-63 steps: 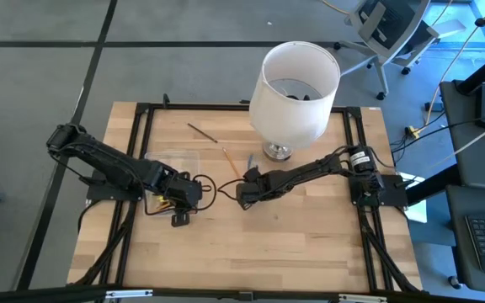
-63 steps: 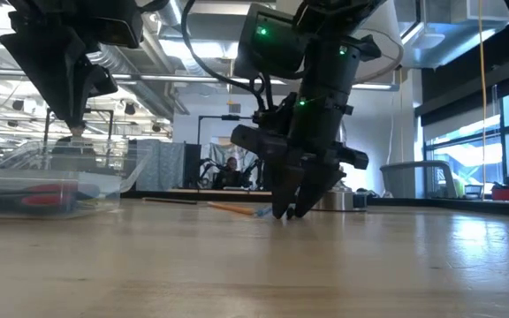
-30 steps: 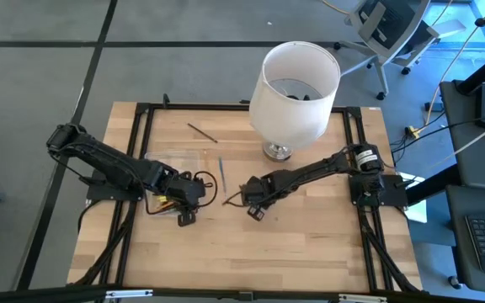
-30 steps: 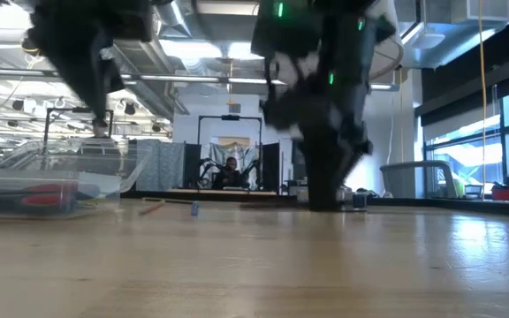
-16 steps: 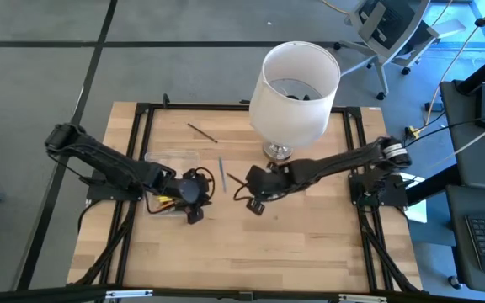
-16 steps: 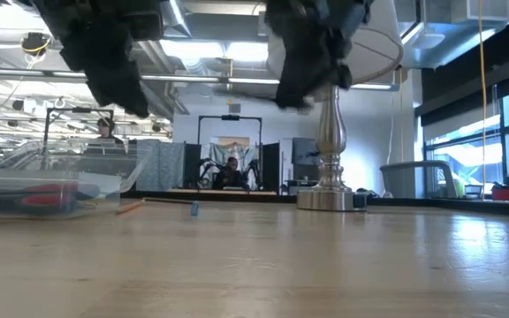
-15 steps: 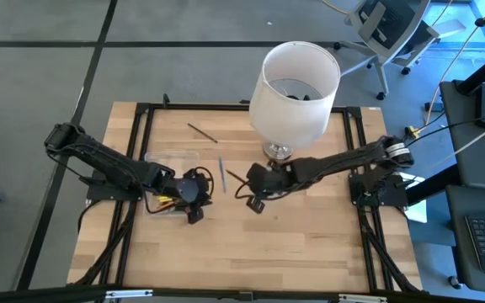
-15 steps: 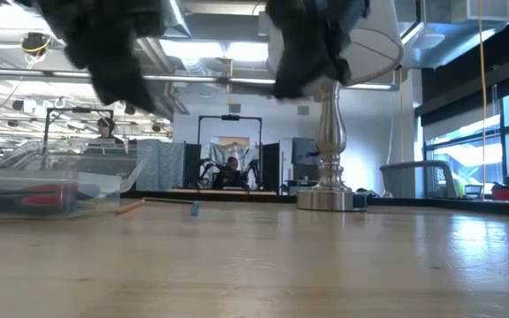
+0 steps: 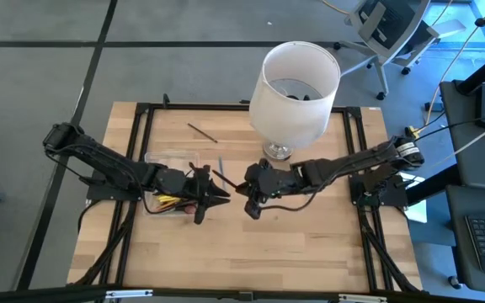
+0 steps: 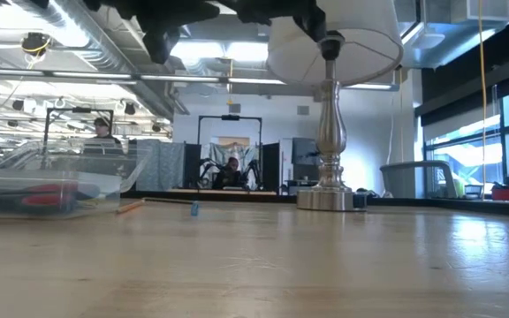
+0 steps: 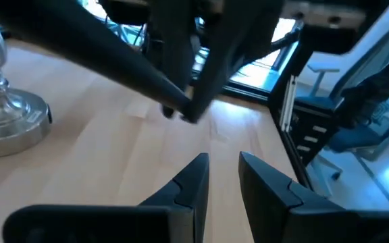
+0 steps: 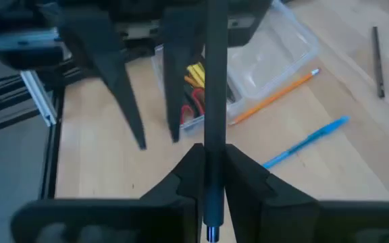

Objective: Pick & place school supplies into a supply box
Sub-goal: Put the black pen into the transparent supply box

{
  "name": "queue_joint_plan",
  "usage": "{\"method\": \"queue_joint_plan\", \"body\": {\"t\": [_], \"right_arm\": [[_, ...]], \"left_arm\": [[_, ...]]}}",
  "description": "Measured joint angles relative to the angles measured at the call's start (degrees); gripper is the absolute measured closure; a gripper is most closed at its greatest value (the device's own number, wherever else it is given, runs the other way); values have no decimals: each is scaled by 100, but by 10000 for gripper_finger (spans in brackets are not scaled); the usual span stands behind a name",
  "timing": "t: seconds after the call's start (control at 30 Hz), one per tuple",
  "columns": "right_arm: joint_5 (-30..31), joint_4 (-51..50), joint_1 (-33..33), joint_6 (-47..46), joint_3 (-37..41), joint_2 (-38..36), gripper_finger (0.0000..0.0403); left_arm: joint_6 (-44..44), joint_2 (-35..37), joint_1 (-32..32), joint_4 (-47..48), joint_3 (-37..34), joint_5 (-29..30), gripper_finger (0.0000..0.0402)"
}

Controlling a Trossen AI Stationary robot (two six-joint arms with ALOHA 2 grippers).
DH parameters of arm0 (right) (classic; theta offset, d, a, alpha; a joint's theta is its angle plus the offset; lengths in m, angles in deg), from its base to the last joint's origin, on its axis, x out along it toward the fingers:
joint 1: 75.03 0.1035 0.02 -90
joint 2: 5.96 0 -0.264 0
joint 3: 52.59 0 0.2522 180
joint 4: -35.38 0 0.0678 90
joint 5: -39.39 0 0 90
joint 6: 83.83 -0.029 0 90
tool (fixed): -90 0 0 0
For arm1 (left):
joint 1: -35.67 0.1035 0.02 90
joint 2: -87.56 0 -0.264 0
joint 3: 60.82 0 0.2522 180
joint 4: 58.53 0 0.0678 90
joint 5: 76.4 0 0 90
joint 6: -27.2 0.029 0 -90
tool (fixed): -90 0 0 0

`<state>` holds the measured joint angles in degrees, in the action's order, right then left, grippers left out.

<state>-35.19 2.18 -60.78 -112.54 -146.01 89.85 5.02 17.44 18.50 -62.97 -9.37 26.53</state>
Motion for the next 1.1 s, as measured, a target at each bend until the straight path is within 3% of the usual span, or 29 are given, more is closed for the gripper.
{"method": "queue_joint_plan", "body": {"t": [0.3,0.8,0.93,1.1], "right_arm": [[113,-33,75,196,0,-403,354],[557,-6,96,373,-2,-825,354],[555,-13,96,367,-2,-811,354],[555,-10,96,366,-2,-811,354]], "left_arm": [[5,26,14,-183,-2,551,327],[440,24,13,-439,-2,553,323],[349,24,16,-474,-2,555,302],[346,24,13,-474,-2,537,246]]}}
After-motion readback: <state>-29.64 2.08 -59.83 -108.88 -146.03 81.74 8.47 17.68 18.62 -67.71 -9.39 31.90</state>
